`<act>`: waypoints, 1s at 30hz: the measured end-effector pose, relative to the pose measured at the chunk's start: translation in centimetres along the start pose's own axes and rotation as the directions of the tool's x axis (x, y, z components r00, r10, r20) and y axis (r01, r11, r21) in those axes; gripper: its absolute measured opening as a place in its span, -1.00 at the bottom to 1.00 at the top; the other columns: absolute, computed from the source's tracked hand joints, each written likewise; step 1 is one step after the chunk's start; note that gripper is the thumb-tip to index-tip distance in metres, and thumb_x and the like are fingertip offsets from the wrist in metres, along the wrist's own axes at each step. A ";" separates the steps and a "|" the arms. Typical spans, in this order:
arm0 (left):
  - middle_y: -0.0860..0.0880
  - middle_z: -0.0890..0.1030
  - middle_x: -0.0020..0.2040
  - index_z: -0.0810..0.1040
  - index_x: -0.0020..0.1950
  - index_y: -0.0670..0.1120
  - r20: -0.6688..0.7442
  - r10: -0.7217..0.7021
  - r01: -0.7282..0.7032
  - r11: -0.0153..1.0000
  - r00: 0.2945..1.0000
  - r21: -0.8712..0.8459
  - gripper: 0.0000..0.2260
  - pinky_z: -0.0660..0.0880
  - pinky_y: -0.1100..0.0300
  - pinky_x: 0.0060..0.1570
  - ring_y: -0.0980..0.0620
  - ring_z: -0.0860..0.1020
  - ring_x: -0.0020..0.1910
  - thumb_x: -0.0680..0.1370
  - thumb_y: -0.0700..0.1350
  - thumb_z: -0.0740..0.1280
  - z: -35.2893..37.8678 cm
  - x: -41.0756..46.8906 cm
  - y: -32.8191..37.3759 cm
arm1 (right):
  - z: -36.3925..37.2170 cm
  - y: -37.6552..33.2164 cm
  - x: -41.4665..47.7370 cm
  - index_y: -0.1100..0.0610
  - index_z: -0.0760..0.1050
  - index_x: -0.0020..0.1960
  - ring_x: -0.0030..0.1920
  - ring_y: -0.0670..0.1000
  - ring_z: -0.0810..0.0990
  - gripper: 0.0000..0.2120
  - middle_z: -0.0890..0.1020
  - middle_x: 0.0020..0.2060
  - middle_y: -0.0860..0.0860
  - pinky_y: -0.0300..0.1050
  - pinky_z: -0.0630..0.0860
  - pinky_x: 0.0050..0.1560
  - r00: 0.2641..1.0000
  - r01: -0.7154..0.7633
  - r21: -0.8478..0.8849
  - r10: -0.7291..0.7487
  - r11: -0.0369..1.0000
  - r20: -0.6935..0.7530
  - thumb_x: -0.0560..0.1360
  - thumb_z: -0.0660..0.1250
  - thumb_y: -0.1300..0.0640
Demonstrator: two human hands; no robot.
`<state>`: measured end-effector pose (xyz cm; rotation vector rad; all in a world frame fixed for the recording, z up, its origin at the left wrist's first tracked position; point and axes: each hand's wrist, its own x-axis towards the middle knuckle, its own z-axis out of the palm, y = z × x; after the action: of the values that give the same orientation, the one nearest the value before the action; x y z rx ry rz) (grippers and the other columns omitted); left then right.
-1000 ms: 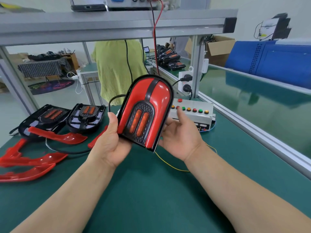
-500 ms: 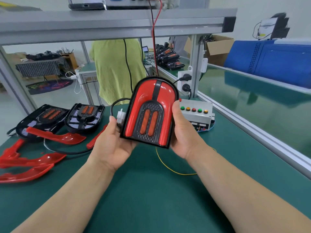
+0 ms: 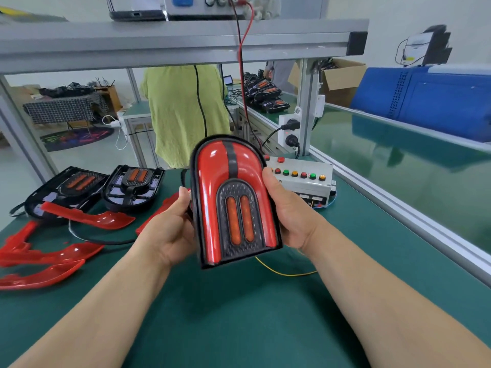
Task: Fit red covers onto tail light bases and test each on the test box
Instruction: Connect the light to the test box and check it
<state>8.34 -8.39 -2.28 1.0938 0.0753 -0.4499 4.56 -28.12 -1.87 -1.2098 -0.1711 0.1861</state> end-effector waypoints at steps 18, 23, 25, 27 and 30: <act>-0.19 0.68 -0.04 0.64 0.10 -0.23 0.028 0.236 -0.235 0.938 0.971 0.255 -0.75 0.67 -0.08 -0.15 -0.12 0.66 -0.14 0.65 -0.18 0.19 1.4 -0.8 0.3 | 0.5 0.6 0.2 0.16 0.64 0.15 0.03 0.18 0.69 -0.34 0.69 0.06 0.21 0.14 0.64 0.05 0.989 -0.084 -0.066 0.075 0.994 -0.126 0.39 0.24 -0.36; -0.29 0.64 0.01 0.67 0.03 -0.27 -0.152 0.217 -0.181 0.959 0.964 0.219 -0.82 0.61 -0.24 -0.01 -0.23 0.61 -0.08 0.56 -0.19 0.34 1.3 -0.5 -0.2 | 1.0 1.0 0.4 0.18 0.65 0.08 0.04 0.23 0.69 -0.37 0.70 0.02 0.23 0.15 0.66 -0.01 0.980 -0.061 -0.038 0.053 0.997 -0.194 0.40 0.27 -0.35; -0.23 0.66 -0.10 0.69 -0.18 -0.15 -0.222 0.200 -0.151 0.964 0.954 0.218 -0.84 0.64 -0.13 -0.18 -0.17 0.63 -0.22 0.55 -0.19 0.36 1.1 -0.3 -0.3 | 1.2 1.3 0.5 0.19 0.66 0.04 0.02 0.23 0.69 -0.41 0.71 -0.01 0.23 0.15 0.66 -0.02 0.975 -0.052 -0.060 0.038 0.997 -0.220 0.48 0.25 -0.33; -0.19 0.67 -0.13 0.69 -0.25 -0.10 -0.236 0.182 -0.124 0.963 0.954 0.240 -0.79 0.63 -0.07 -0.24 -0.14 0.64 -0.26 0.56 -0.18 0.35 1.1 0.0 -0.4 | 1.3 1.5 0.6 0.18 0.67 -0.01 -0.01 0.21 0.71 -0.45 0.71 -0.04 0.22 0.16 0.66 -0.01 0.969 -0.048 -0.072 0.029 0.996 -0.244 0.52 0.25 -0.31; -0.12 0.71 -0.16 0.69 -0.16 -0.08 -0.209 0.154 -0.109 0.971 0.966 0.214 -0.73 0.62 -0.03 -0.28 -0.11 0.70 -0.27 0.64 -0.06 0.27 1.3 -0.2 -0.2 | 1.4 1.6 0.8 0.14 0.67 -0.05 -0.06 0.18 0.72 -0.47 0.73 -0.09 0.18 0.13 0.67 -0.06 0.961 -0.047 -0.082 0.023 0.996 -0.275 0.54 0.24 -0.31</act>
<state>7.90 -9.53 -1.82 1.3384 0.1577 -0.2147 4.91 -26.15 -2.88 -1.3136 0.0846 0.0404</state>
